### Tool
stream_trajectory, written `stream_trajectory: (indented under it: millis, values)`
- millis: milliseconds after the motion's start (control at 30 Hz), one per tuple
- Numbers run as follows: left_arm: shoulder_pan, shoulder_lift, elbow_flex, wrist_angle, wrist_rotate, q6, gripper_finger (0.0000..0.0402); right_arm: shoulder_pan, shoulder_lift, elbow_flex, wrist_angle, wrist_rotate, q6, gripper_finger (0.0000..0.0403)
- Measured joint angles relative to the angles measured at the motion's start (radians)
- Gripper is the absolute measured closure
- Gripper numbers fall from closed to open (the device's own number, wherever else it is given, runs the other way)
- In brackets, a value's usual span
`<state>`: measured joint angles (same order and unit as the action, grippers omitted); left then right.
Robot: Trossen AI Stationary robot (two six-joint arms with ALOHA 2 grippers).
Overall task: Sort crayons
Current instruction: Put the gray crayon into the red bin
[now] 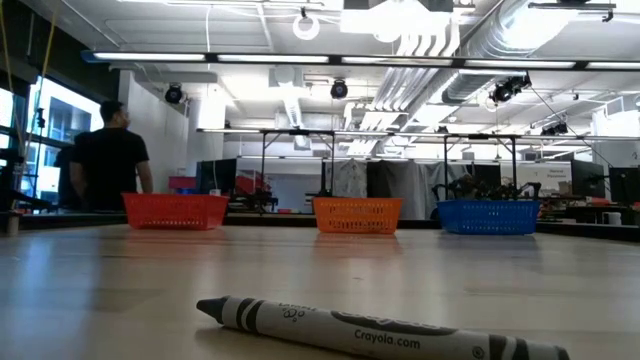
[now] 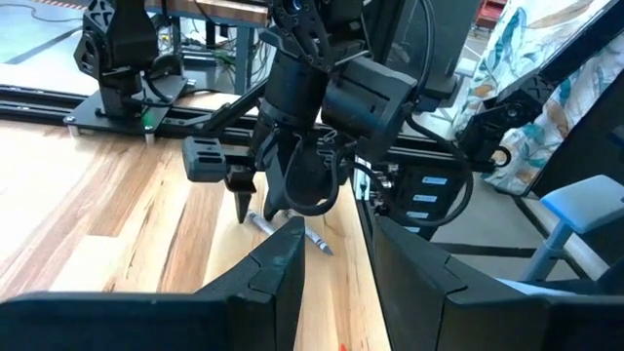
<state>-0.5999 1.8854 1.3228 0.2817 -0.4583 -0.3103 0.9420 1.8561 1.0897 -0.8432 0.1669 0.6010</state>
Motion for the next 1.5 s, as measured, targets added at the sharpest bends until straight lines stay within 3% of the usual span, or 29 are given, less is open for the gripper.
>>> stream_trajectory:
  millis: [400, 567, 800, 1067, 1333, 1500]
  values:
    - [0.000, 0.000, 0.000, 0.000, -0.001, 0.000, 0.0291, -0.009, 0.000, 0.000, 0.097, -0.020, 0.011, 0.0260]
    - [0.000, 0.000, 0.000, 0.000, -0.001, -0.001, 0.0291, -0.032, 0.000, 0.001, 0.129, -0.059, 0.052, 0.0300]
    - [0.000, 0.000, 0.000, 0.000, -0.001, 0.000, 0.0291, -0.046, 0.000, 0.003, 0.141, -0.083, 0.056, 0.0388]
    - [0.000, 0.000, 0.000, 0.000, -0.001, -0.001, 0.0291, -0.046, 0.001, 0.029, 0.083, -0.068, 0.080, 0.0397]
    - [0.003, 0.000, 0.000, 0.000, 0.000, 0.005, 0.0291, -0.022, -0.108, 0.176, -0.178, 0.127, 0.080, 0.0400]
    - [0.006, 0.000, 0.001, -0.005, 0.000, 0.041, 0.0291, -0.014, -0.200, 0.259, -0.299, 0.387, 0.080, 0.0401]
